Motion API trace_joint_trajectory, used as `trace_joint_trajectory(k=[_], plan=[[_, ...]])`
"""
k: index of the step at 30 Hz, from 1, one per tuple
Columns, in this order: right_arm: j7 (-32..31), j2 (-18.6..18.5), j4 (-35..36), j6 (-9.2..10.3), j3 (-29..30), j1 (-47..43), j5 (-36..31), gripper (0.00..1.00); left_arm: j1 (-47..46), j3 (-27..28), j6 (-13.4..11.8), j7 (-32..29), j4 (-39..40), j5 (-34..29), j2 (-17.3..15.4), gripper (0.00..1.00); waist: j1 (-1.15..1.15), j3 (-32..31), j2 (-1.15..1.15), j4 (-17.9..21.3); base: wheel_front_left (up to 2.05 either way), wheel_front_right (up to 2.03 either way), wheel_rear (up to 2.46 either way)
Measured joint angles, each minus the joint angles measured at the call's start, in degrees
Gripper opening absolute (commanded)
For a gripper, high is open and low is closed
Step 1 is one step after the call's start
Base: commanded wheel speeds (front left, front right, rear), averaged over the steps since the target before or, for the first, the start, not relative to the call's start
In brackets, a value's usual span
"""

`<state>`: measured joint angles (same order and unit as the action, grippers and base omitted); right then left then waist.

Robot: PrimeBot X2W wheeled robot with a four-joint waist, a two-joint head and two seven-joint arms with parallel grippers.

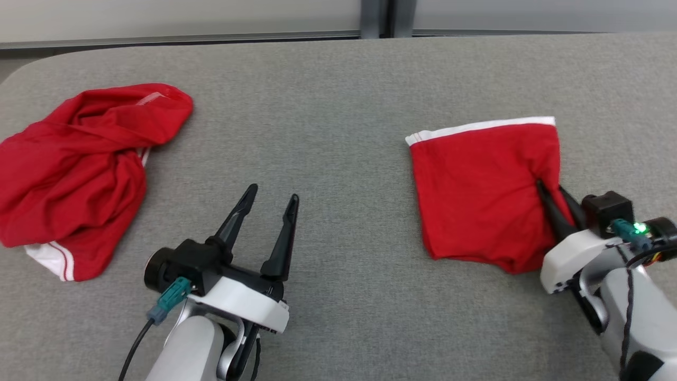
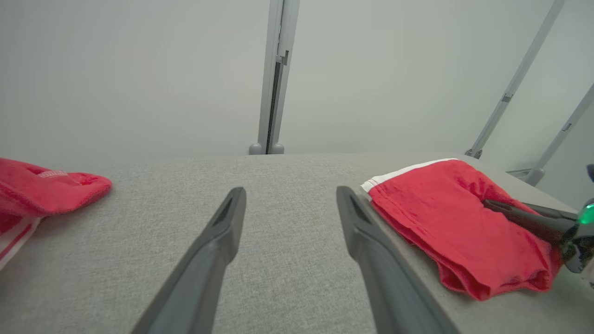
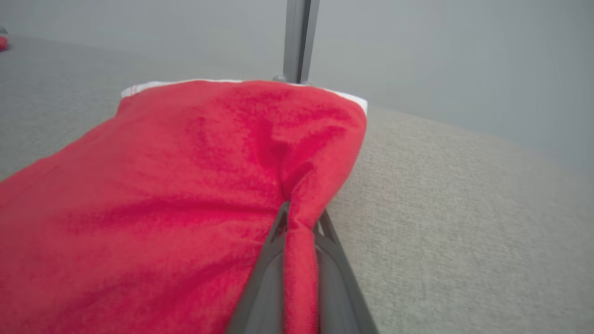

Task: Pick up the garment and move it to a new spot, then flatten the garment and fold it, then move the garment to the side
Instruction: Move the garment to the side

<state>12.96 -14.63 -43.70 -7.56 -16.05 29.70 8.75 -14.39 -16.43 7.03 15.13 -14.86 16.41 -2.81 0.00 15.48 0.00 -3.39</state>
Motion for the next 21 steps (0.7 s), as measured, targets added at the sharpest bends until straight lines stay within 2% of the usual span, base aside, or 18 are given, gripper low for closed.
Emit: trace_joint_trajectory(k=[5,14,21], plan=[[0.2,-8.3,0.4,0.01,-2.5,3.4,-5.2,0.00,-3.2,-3.0,0.4,0.0,2.4,-0.7,0.0,1.00,0.00,2.0,0.00,3.7,0.00,0.00,0.00],[0.4,-21.2,1.1,0.00,-6.5,9.9,-6.4,0.00,-10.8,-10.2,0.4,0.0,5.3,-1.1,-0.5,1.00,0.00,8.9,0.00,8.5,0.00,0.00,0.00],[0.2,-27.8,-0.7,0.00,-4.8,13.7,-7.8,0.00,-15.7,-13.8,0.4,0.0,6.9,-0.8,-2.0,1.00,0.00,15.0,0.00,10.8,0.00,0.00,0.00]])
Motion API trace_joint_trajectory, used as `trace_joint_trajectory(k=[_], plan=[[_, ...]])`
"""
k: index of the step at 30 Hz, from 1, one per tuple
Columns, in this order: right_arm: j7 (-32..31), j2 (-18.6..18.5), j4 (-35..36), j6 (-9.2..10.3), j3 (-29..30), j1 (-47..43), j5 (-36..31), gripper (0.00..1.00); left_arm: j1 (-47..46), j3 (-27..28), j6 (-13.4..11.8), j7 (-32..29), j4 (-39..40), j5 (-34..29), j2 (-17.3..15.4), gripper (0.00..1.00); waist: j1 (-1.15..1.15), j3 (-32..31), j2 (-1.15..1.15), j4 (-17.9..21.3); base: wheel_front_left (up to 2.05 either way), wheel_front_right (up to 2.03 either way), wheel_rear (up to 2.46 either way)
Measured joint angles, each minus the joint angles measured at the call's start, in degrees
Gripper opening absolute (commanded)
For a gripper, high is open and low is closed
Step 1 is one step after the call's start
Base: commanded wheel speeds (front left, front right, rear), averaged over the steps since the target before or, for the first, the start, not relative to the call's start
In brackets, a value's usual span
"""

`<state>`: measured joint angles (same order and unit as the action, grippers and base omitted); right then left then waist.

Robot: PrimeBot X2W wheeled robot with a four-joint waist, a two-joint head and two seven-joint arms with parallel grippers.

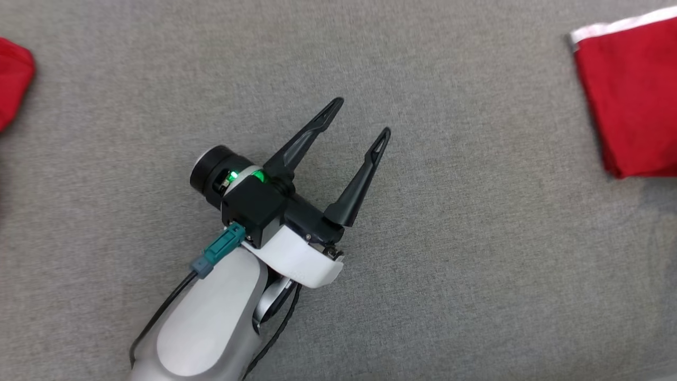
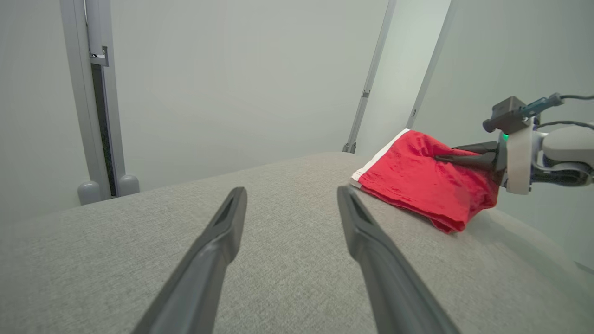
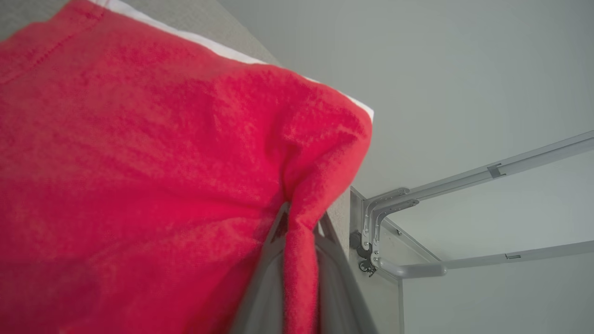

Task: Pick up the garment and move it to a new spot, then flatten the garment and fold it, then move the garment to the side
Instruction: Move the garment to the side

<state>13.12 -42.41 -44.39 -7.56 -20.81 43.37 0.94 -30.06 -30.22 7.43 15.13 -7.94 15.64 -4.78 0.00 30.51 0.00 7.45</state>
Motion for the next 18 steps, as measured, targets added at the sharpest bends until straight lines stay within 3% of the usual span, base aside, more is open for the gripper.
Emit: trace_joint_trajectory(k=[6,7,8,18], plan=[[-0.6,-1.1,-2.4,0.00,3.0,1.6,-0.6,0.00,-1.6,-1.1,0.0,0.0,0.7,0.4,-0.6,1.00,0.00,3.0,0.00,0.7,0.00,0.00,0.00],[-0.8,-1.1,-2.7,0.00,3.4,1.8,-0.8,0.11,-1.8,-1.2,0.0,0.0,0.7,0.6,-0.7,1.00,0.00,3.1,0.00,0.6,0.00,0.00,0.00],[-0.8,-1.2,-2.8,0.00,3.4,1.8,-1.6,1.00,-2.0,-1.3,0.0,0.0,0.7,0.6,-0.9,1.00,0.00,3.2,0.00,0.5,0.00,0.00,0.00],[0.5,2.2,-3.1,0.00,9.7,2.5,-4.3,1.00,-1.5,0.1,0.0,0.0,0.0,1.2,-0.7,1.00,0.00,0.9,0.00,-0.5,0.00,0.00,0.00]])
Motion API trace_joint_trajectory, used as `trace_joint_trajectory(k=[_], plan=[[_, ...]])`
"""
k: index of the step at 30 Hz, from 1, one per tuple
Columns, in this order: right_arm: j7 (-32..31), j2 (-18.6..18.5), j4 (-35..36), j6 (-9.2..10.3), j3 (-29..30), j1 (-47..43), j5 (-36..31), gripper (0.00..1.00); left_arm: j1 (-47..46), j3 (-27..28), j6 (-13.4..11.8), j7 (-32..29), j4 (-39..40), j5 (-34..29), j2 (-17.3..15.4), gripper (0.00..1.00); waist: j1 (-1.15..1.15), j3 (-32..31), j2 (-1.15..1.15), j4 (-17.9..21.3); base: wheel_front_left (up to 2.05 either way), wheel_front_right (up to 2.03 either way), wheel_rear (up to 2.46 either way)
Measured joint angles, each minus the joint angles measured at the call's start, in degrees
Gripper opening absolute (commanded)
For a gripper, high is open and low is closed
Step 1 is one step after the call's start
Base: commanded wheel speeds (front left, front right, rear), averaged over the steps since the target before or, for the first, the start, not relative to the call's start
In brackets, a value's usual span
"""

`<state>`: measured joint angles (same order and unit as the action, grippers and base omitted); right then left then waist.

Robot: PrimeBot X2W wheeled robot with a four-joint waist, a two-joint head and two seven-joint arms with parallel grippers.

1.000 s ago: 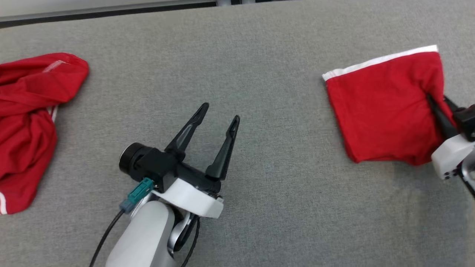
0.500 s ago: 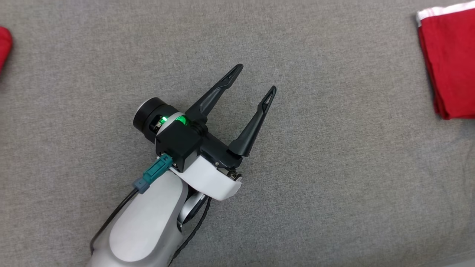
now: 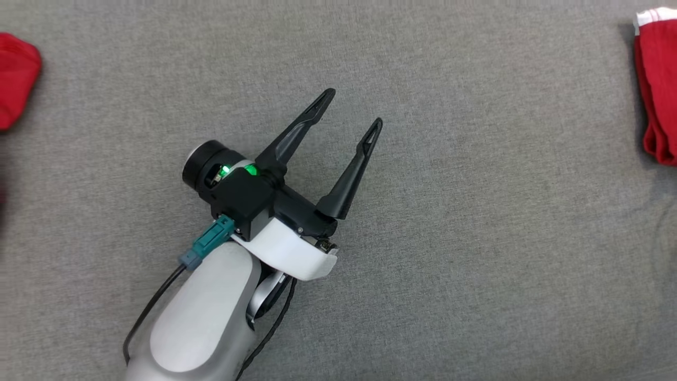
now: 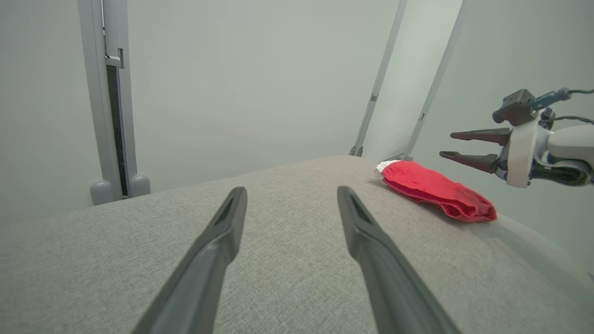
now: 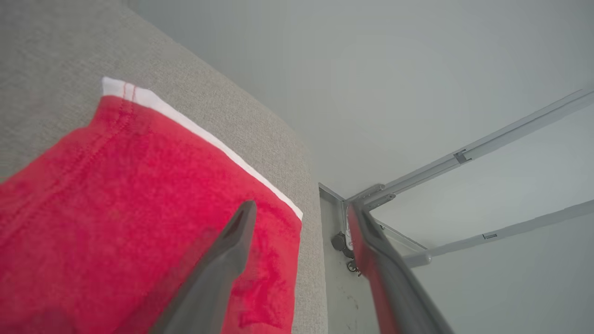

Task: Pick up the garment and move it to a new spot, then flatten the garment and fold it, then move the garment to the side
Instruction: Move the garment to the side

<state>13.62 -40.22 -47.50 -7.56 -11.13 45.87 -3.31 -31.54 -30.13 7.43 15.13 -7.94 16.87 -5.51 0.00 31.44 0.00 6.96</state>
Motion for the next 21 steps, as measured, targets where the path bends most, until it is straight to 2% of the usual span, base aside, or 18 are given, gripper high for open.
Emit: trace_joint_trajectory(k=[3,6,15,21], plan=[[0.9,3.6,1.0,0.00,4.4,-1.3,0.2,1.00,2.0,2.1,0.0,0.0,-0.4,0.4,0.6,1.00,0.00,-2.6,0.00,-0.7,0.00,0.00,0.00],[1.1,7.5,3.2,0.01,6.4,-3.3,0.5,1.00,3.8,4.5,0.0,0.0,-0.9,0.7,1.0,1.00,0.00,-5.1,0.00,-1.3,0.00,0.00,0.00],[1.5,17.9,16.2,0.01,9.2,-13.1,3.0,1.00,11.0,12.7,0.0,0.0,-2.3,0.6,1.9,1.00,0.00,-13.6,0.00,-5.0,0.00,0.00,0.00],[1.5,24.0,21.8,0.01,10.3,-20.6,5.5,1.00,16.1,16.6,0.0,0.0,-3.4,-0.1,2.4,1.00,0.00,-18.9,0.00,-8.5,0.00,0.00,0.00]])
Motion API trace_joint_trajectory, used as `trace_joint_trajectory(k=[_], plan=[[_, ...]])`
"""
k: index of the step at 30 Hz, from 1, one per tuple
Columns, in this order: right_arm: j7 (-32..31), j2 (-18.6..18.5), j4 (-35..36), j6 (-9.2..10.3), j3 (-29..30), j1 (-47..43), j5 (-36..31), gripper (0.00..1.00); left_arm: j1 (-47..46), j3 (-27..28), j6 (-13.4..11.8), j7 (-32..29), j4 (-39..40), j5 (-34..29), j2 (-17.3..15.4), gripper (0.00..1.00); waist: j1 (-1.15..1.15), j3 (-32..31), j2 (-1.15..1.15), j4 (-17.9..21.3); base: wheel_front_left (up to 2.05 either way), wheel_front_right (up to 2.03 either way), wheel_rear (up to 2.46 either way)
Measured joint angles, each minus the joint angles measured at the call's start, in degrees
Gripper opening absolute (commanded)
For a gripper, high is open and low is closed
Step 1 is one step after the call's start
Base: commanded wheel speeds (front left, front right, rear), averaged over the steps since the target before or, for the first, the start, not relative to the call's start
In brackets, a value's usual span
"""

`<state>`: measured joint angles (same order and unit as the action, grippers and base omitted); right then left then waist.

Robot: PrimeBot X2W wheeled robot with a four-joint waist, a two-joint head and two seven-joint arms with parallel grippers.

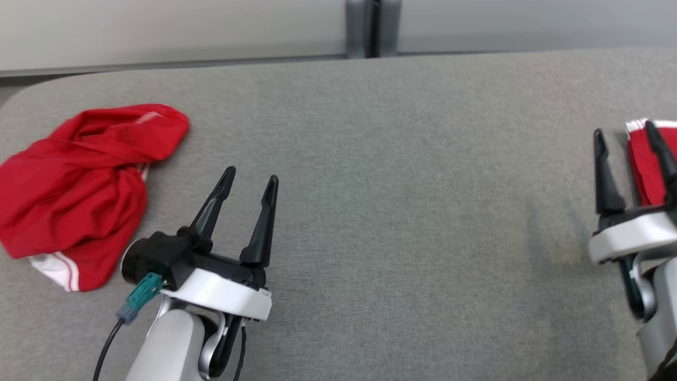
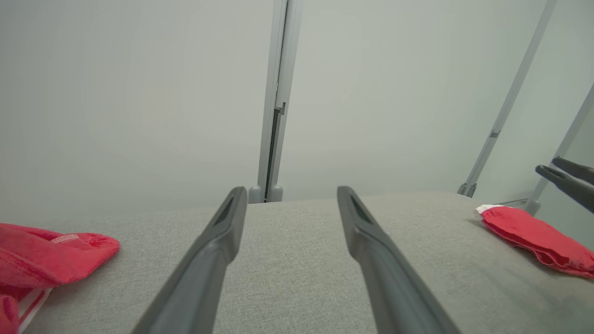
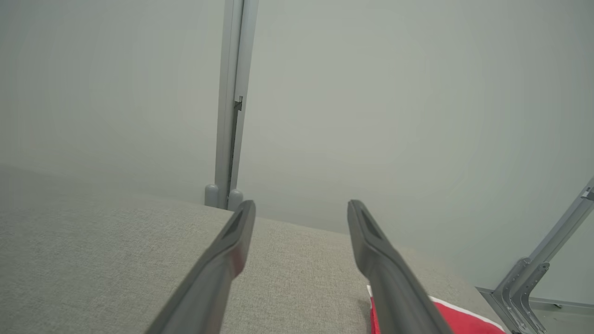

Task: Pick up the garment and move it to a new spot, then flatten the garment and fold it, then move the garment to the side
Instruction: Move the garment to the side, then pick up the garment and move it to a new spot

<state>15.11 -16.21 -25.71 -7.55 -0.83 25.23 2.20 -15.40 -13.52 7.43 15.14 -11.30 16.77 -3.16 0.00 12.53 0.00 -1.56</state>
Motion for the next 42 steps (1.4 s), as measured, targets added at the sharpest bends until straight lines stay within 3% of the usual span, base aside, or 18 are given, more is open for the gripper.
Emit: trace_joint_trajectory(k=[5,12,19,42], plan=[[0.0,3.9,3.2,0.00,0.3,-4.9,0.6,1.00,2.7,1.7,0.0,0.0,-0.6,-0.1,0.1,1.00,0.00,-2.9,0.00,-2.6,0.00,0.00,0.00],[0.0,8.6,7.8,0.00,-0.7,-12.2,-4.2,1.00,7.3,2.3,0.0,0.0,-1.0,0.0,0.3,1.00,0.00,-6.9,0.00,-5.7,0.00,0.00,0.00],[0.0,11.9,10.4,0.00,-0.2,-17.0,-3.7,1.00,8.9,1.9,0.0,0.0,-0.8,0.9,0.3,1.00,0.00,-8.2,0.00,-6.5,0.00,0.00,0.00],[0.0,13.3,11.3,0.00,-1.1,-18.2,-1.4,1.00,9.3,3.4,-0.3,0.0,-0.9,0.8,0.4,1.00,0.00,-7.6,0.00,-5.0,0.00,0.00,0.00]])
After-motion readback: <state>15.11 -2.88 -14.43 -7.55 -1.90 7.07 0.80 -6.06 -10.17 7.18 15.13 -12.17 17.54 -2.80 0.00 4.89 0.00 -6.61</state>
